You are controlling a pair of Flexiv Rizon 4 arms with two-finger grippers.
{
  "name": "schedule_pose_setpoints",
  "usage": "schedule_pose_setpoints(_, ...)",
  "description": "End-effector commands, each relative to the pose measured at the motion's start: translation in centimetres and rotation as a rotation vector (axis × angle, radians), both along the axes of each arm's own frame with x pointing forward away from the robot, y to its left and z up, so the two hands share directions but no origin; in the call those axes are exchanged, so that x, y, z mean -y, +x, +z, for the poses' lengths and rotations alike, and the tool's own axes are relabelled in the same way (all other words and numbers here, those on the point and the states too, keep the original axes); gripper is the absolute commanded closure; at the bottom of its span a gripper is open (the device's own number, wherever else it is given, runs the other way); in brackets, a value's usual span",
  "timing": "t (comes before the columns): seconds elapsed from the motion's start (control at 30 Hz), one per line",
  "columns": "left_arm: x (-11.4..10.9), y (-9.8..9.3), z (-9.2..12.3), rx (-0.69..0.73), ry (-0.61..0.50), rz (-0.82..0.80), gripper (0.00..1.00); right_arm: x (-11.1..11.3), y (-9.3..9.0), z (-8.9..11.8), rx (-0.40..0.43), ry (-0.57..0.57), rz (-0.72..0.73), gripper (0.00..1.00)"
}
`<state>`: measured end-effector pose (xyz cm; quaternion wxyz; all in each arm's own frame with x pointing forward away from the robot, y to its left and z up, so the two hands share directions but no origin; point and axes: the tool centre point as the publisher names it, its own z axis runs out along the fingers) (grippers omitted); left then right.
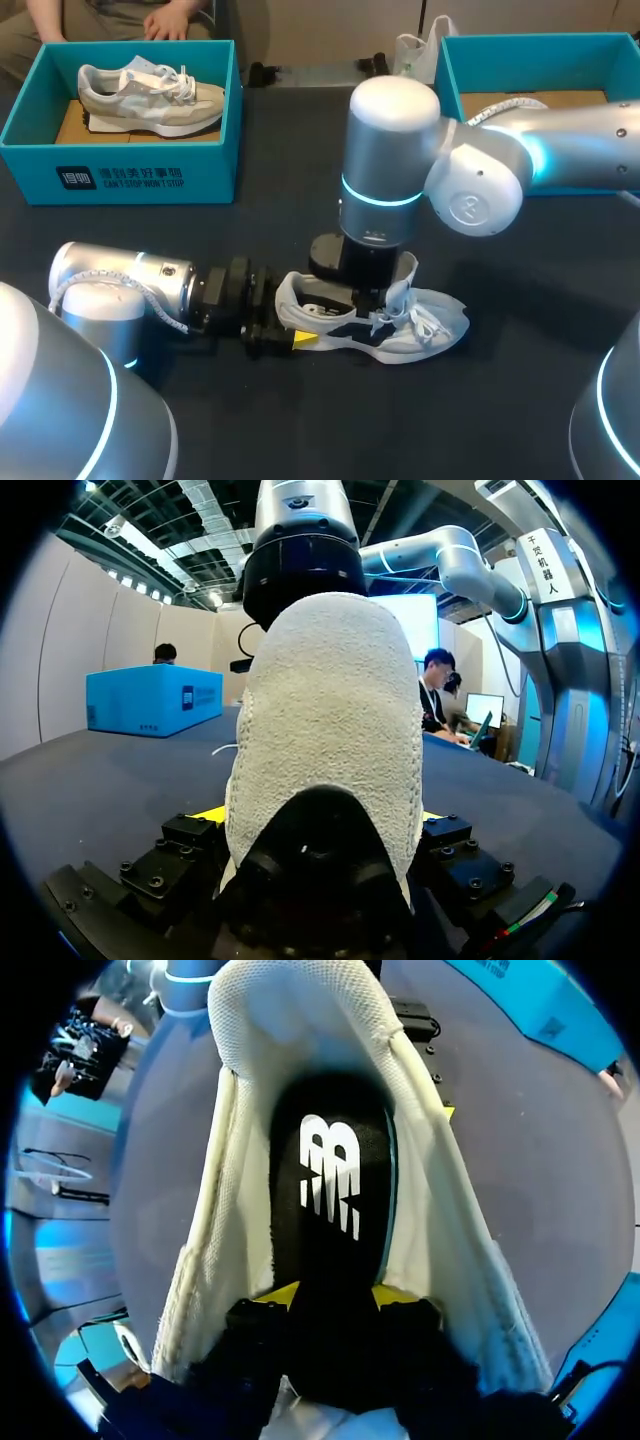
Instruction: Take the shoe out of the shoebox, open the shoe tongue, remove and reinsert the insole, then place the shoe into the shoebox
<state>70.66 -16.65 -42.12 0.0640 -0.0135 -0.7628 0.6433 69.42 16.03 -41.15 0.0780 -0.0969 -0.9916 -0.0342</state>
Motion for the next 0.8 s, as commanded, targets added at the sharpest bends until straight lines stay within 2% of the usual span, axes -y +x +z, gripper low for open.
schedule_pose_setpoints(0.03,0.1,0.3,0.1,0.0,0.0,0.004,1.0,-0.2,-1.2,-2.6,-0.009,0.002,-0.005,0.87)
schedule_pose_setpoints(0.1,0.1,0.3,0.1,0.0,0.0,0.004,1.0,-0.2,-1.4,-2.5,-0.011,0.002,-0.007,1.0)
schedule_pose_setpoints(0.3,0.1,0.3,0.1,0.0,0.0,0.004,1.0,0.1,-2.2,-1.7,-0.013,0.004,-0.019,1.0)
schedule_pose_setpoints(0.4,0.1,0.3,0.1,0.0,0.0,0.004,1.0,0.4,-2.3,-0.6,0.007,0.029,-0.023,1.0)
schedule_pose_setpoints(0.8,0.1,0.3,0.1,0.0,0.0,0.004,1.0,1.0,-1.3,4.1,0.098,0.161,0.046,1.0)
